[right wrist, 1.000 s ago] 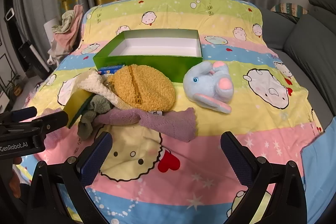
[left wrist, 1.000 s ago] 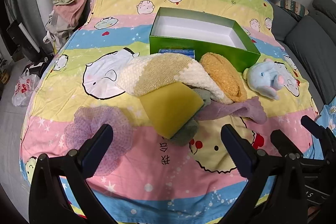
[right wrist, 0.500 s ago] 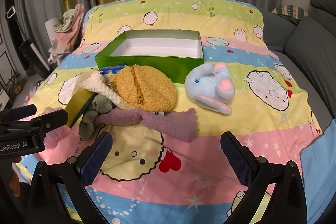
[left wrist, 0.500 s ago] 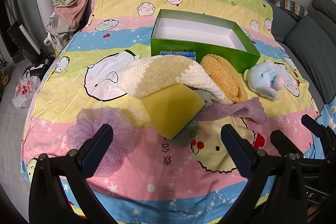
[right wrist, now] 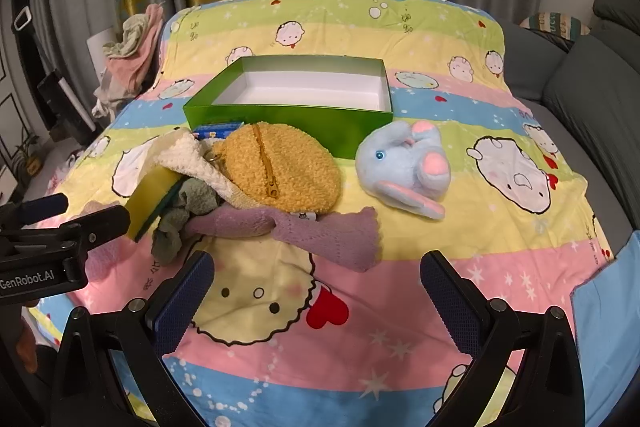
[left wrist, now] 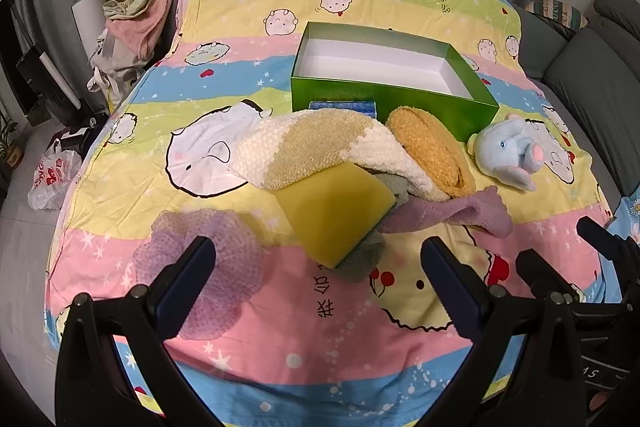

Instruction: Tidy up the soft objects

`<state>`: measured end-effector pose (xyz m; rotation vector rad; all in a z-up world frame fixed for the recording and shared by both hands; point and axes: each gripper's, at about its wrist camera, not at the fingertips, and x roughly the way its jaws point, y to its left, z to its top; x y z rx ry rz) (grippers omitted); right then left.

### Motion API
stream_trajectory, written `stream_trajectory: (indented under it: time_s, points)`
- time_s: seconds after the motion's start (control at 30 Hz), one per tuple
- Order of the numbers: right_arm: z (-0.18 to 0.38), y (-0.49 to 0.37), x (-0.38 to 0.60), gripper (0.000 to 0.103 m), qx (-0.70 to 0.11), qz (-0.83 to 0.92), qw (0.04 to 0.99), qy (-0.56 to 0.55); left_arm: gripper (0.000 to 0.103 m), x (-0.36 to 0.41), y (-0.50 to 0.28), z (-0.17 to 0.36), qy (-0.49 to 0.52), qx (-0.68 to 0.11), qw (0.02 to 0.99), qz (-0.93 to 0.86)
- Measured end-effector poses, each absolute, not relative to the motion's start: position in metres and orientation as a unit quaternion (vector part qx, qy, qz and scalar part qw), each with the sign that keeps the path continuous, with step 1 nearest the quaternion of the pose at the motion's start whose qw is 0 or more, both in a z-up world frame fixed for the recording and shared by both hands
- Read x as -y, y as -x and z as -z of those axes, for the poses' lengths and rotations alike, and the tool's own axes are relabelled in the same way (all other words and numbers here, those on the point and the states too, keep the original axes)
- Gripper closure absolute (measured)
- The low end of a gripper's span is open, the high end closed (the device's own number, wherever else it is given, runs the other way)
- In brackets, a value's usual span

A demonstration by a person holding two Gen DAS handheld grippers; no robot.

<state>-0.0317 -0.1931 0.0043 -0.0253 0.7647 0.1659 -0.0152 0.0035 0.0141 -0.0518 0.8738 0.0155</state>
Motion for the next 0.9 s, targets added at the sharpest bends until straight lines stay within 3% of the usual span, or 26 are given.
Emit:
stream_trajectory:
  time_s: [0.9]
  points:
    - [-0.004, 0.035, 0.177, 0.0, -0.374, -0.087, 0.923, 0.037, 0.001, -0.008, 0.021, -0.012, 0.033, -0.416, 0.909, 0.006]
